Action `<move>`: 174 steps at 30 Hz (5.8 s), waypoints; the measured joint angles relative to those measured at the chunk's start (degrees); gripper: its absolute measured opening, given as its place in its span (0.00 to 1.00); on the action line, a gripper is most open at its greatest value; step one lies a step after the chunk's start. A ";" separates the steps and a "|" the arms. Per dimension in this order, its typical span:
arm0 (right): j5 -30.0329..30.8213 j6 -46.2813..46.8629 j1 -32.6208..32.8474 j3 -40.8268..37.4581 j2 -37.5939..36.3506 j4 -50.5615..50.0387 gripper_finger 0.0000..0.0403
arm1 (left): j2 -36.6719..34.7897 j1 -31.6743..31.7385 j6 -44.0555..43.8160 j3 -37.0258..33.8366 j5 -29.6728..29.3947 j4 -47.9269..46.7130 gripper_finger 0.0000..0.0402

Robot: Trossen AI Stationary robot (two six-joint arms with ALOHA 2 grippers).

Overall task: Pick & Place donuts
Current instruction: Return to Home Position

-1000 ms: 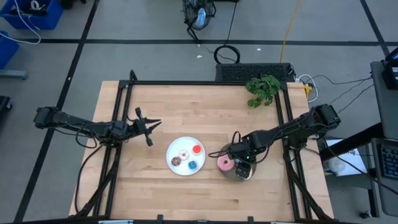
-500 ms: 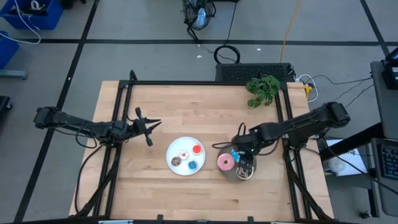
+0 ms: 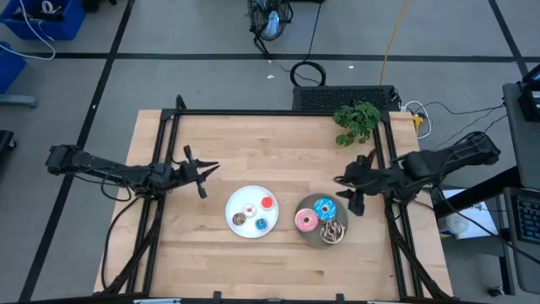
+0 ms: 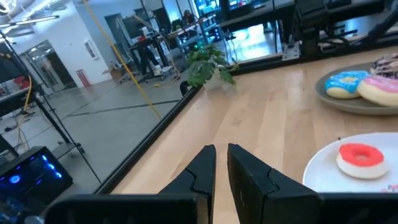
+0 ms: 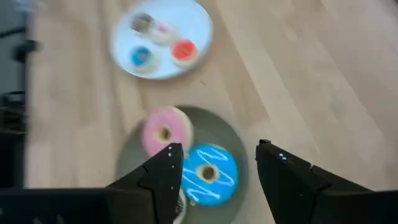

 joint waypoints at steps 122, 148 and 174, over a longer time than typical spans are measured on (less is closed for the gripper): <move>-0.22 -41.23 -5.68 -58.42 -50.45 59.01 0.00 | -22.45 21.05 -3.65 -3.43 42.84 -17.51 0.02; -1.68 -46.74 -5.16 -58.42 -50.36 64.00 0.01 | -22.49 21.05 -4.37 -3.43 42.82 -17.44 0.13; -1.77 -46.74 -5.16 -58.42 -50.36 64.11 0.01 | -22.49 21.05 -4.35 -3.43 42.82 -17.39 0.13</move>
